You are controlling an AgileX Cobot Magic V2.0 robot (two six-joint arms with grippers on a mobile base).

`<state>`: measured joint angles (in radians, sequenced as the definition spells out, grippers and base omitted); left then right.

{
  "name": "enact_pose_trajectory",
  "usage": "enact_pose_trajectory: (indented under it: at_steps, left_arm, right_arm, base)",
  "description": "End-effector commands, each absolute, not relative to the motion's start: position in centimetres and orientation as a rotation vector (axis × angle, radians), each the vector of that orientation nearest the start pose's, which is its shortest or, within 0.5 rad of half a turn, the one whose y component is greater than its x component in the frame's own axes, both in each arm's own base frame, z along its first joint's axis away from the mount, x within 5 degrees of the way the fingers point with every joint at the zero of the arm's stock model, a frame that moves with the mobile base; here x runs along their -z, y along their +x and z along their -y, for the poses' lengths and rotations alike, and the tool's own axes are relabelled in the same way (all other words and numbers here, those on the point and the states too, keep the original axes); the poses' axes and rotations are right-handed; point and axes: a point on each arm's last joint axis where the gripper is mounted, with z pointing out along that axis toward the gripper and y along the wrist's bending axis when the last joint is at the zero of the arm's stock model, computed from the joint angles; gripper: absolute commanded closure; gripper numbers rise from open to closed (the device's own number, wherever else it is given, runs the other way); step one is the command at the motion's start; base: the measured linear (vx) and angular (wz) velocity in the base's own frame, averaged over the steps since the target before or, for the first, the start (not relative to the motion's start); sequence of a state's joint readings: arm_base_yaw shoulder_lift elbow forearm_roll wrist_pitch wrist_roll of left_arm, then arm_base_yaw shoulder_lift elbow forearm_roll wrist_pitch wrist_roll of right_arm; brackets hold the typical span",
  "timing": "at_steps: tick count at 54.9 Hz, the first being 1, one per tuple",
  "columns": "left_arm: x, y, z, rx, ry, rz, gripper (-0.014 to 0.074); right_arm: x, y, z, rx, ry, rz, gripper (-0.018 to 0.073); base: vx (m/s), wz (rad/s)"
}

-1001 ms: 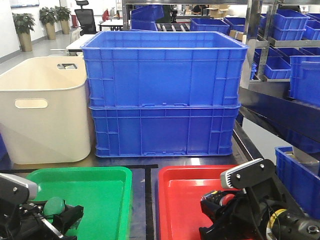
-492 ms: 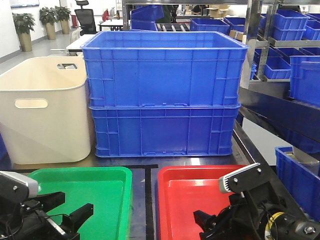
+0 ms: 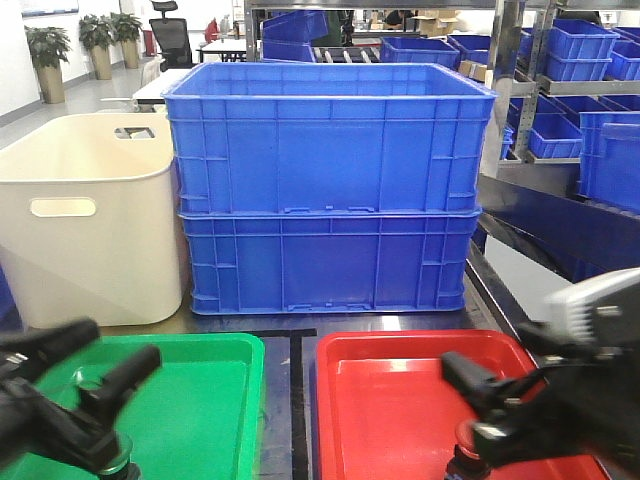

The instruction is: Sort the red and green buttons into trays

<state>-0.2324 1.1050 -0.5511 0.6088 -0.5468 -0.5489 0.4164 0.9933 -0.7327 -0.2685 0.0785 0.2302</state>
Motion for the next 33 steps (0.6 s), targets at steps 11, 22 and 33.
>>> enact_pose_trajectory:
  at_steps: [11, 22, 33]
  left_arm:
    - [-35.9, 14.8, 6.2, 0.435, 0.365, -1.227, 0.0011]
    - [-33.5, 10.7, 5.0, 0.406, 0.347, -1.214, 0.0011]
    - [-33.7, 8.6, 4.5, 0.397, 0.344, -1.135, 0.0011]
  right_arm:
    - [-36.2, 14.1, -6.0, -0.27, -0.35, -1.598, 0.0007]
    - [-34.5, 12.6, -5.3, -0.268, -0.351, -1.604, 0.0007]
    - [-34.3, 12.6, -5.3, -0.266, -0.353, -1.613, 0.0007]
  base:
    - [0.0, 0.0]
    - [0.0, 0.0]
    - [0.0, 0.0]
